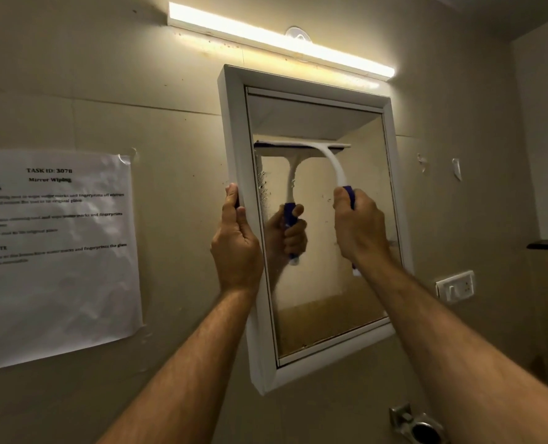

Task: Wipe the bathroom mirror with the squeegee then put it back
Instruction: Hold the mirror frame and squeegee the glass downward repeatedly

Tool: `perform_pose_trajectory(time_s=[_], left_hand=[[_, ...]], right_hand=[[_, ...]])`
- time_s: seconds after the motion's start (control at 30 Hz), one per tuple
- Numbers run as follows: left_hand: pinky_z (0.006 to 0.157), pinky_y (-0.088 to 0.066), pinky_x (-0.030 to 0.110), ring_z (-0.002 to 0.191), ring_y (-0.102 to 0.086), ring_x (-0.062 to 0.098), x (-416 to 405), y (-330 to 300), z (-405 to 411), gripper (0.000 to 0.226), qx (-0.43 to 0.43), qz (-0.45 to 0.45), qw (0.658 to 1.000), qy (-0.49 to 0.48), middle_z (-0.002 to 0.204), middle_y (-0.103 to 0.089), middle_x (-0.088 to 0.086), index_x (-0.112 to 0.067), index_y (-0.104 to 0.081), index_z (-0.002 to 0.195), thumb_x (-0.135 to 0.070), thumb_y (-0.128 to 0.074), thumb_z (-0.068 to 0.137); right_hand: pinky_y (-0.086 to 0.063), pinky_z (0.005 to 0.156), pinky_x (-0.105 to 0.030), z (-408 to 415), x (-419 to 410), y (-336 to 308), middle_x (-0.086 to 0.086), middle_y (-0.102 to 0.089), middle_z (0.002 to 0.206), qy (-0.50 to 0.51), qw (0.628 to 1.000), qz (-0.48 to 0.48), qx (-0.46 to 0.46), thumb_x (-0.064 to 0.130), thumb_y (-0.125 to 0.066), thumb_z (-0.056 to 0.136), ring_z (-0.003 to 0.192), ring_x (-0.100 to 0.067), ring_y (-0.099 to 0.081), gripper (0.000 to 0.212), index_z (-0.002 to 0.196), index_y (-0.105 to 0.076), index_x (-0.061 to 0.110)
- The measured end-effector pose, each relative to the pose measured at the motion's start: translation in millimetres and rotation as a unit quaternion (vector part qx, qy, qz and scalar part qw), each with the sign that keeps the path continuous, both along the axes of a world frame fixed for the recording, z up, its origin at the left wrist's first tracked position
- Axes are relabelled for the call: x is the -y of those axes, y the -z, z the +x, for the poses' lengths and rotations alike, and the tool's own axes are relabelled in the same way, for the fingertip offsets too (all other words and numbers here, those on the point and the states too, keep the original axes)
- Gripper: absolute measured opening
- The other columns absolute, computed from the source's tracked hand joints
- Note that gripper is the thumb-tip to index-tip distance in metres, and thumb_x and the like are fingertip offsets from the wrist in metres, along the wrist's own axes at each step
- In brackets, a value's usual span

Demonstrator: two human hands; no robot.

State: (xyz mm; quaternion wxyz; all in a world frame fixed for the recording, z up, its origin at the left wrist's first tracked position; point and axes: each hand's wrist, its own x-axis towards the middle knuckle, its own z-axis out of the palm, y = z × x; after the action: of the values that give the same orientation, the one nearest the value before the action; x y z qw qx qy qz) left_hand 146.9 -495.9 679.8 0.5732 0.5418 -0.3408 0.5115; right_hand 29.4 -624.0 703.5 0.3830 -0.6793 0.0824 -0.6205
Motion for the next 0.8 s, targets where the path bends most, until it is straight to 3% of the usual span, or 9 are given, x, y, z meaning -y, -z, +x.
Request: perform_pose_trajectory(time_s=[0.13,0.3,0.43,0.57,0.7,0.8], left_hand=[[0.065,-0.043,-0.003,0.071,-0.054,-0.017,1.2,8.7,0.0,0.044,-0.006,-0.003,1.0,0.008,0.114,-0.047,-0.026,-0.018,-0.035,0.149,-0.022,-0.036,0.105],[0.07,-0.056,0.019,0.075,-0.062,0.002,2.2,12.5,-1.4,0.043,-0.012,-0.012,1.0,0.004,0.119,-0.054,-0.02,-0.019,-0.036,0.148,-0.025,-0.035,0.105],[0.056,-0.05,0.01,0.059,-0.055,0.001,3.1,13.2,0.1,0.043,-0.015,-0.018,1.0,-0.007,0.099,-0.054,-0.024,-0.02,-0.037,0.148,-0.024,-0.036,0.106],[0.056,-0.048,0.008,0.059,-0.057,0.004,2.8,14.1,0.3,0.043,-0.004,-0.014,1.0,-0.027,0.099,-0.052,-0.021,-0.019,-0.037,0.148,-0.022,-0.037,0.105],[0.051,-0.054,0.023,0.054,-0.056,0.014,0.5,15.0,1.2,0.044,-0.014,0.002,0.999,-0.043,0.095,-0.065,-0.004,-0.022,-0.035,0.149,-0.023,-0.038,0.106],[0.059,-0.057,0.027,0.06,-0.059,0.015,-1.8,14.1,-0.1,0.044,-0.012,0.014,0.999,-0.046,0.108,-0.065,-0.006,-0.021,-0.035,0.149,-0.023,-0.038,0.105]], right_hand=[[-0.038,0.053,-0.023,6.3,-2.4,31.2,0.002,-0.053,0.071,0.001,1.0,-0.005,-0.014,0.045,-0.035,0.1,0.058,-0.011,-0.051,0.034,0.097,-0.055,0.018],[-0.039,0.053,-0.021,4.4,-4.1,78.8,0.001,-0.054,0.072,0.009,0.999,-0.003,-0.033,0.045,-0.036,0.1,0.06,-0.012,-0.054,0.029,0.098,-0.053,0.021],[-0.037,0.051,-0.019,-3.6,-0.2,54.5,0.003,-0.052,0.068,-0.008,1.0,-0.009,-0.016,0.045,-0.036,0.1,0.056,-0.008,-0.05,0.034,0.097,-0.056,0.017],[-0.039,0.056,-0.021,0.8,2.5,24.1,0.003,-0.052,0.073,-0.015,1.0,-0.002,-0.007,0.045,-0.035,0.1,0.062,-0.01,-0.052,0.036,0.103,-0.055,0.015],[-0.038,0.054,-0.016,6.9,3.8,48.2,0.006,-0.053,0.072,-0.014,1.0,-0.005,-0.028,0.046,-0.035,0.1,0.059,-0.006,-0.053,0.034,0.1,-0.055,0.019],[-0.039,0.045,-0.012,7.8,6.6,84.2,0.005,-0.055,0.07,-0.005,0.999,-0.011,-0.041,0.046,-0.037,0.099,0.058,0.001,-0.056,0.027,0.095,-0.053,0.025]])
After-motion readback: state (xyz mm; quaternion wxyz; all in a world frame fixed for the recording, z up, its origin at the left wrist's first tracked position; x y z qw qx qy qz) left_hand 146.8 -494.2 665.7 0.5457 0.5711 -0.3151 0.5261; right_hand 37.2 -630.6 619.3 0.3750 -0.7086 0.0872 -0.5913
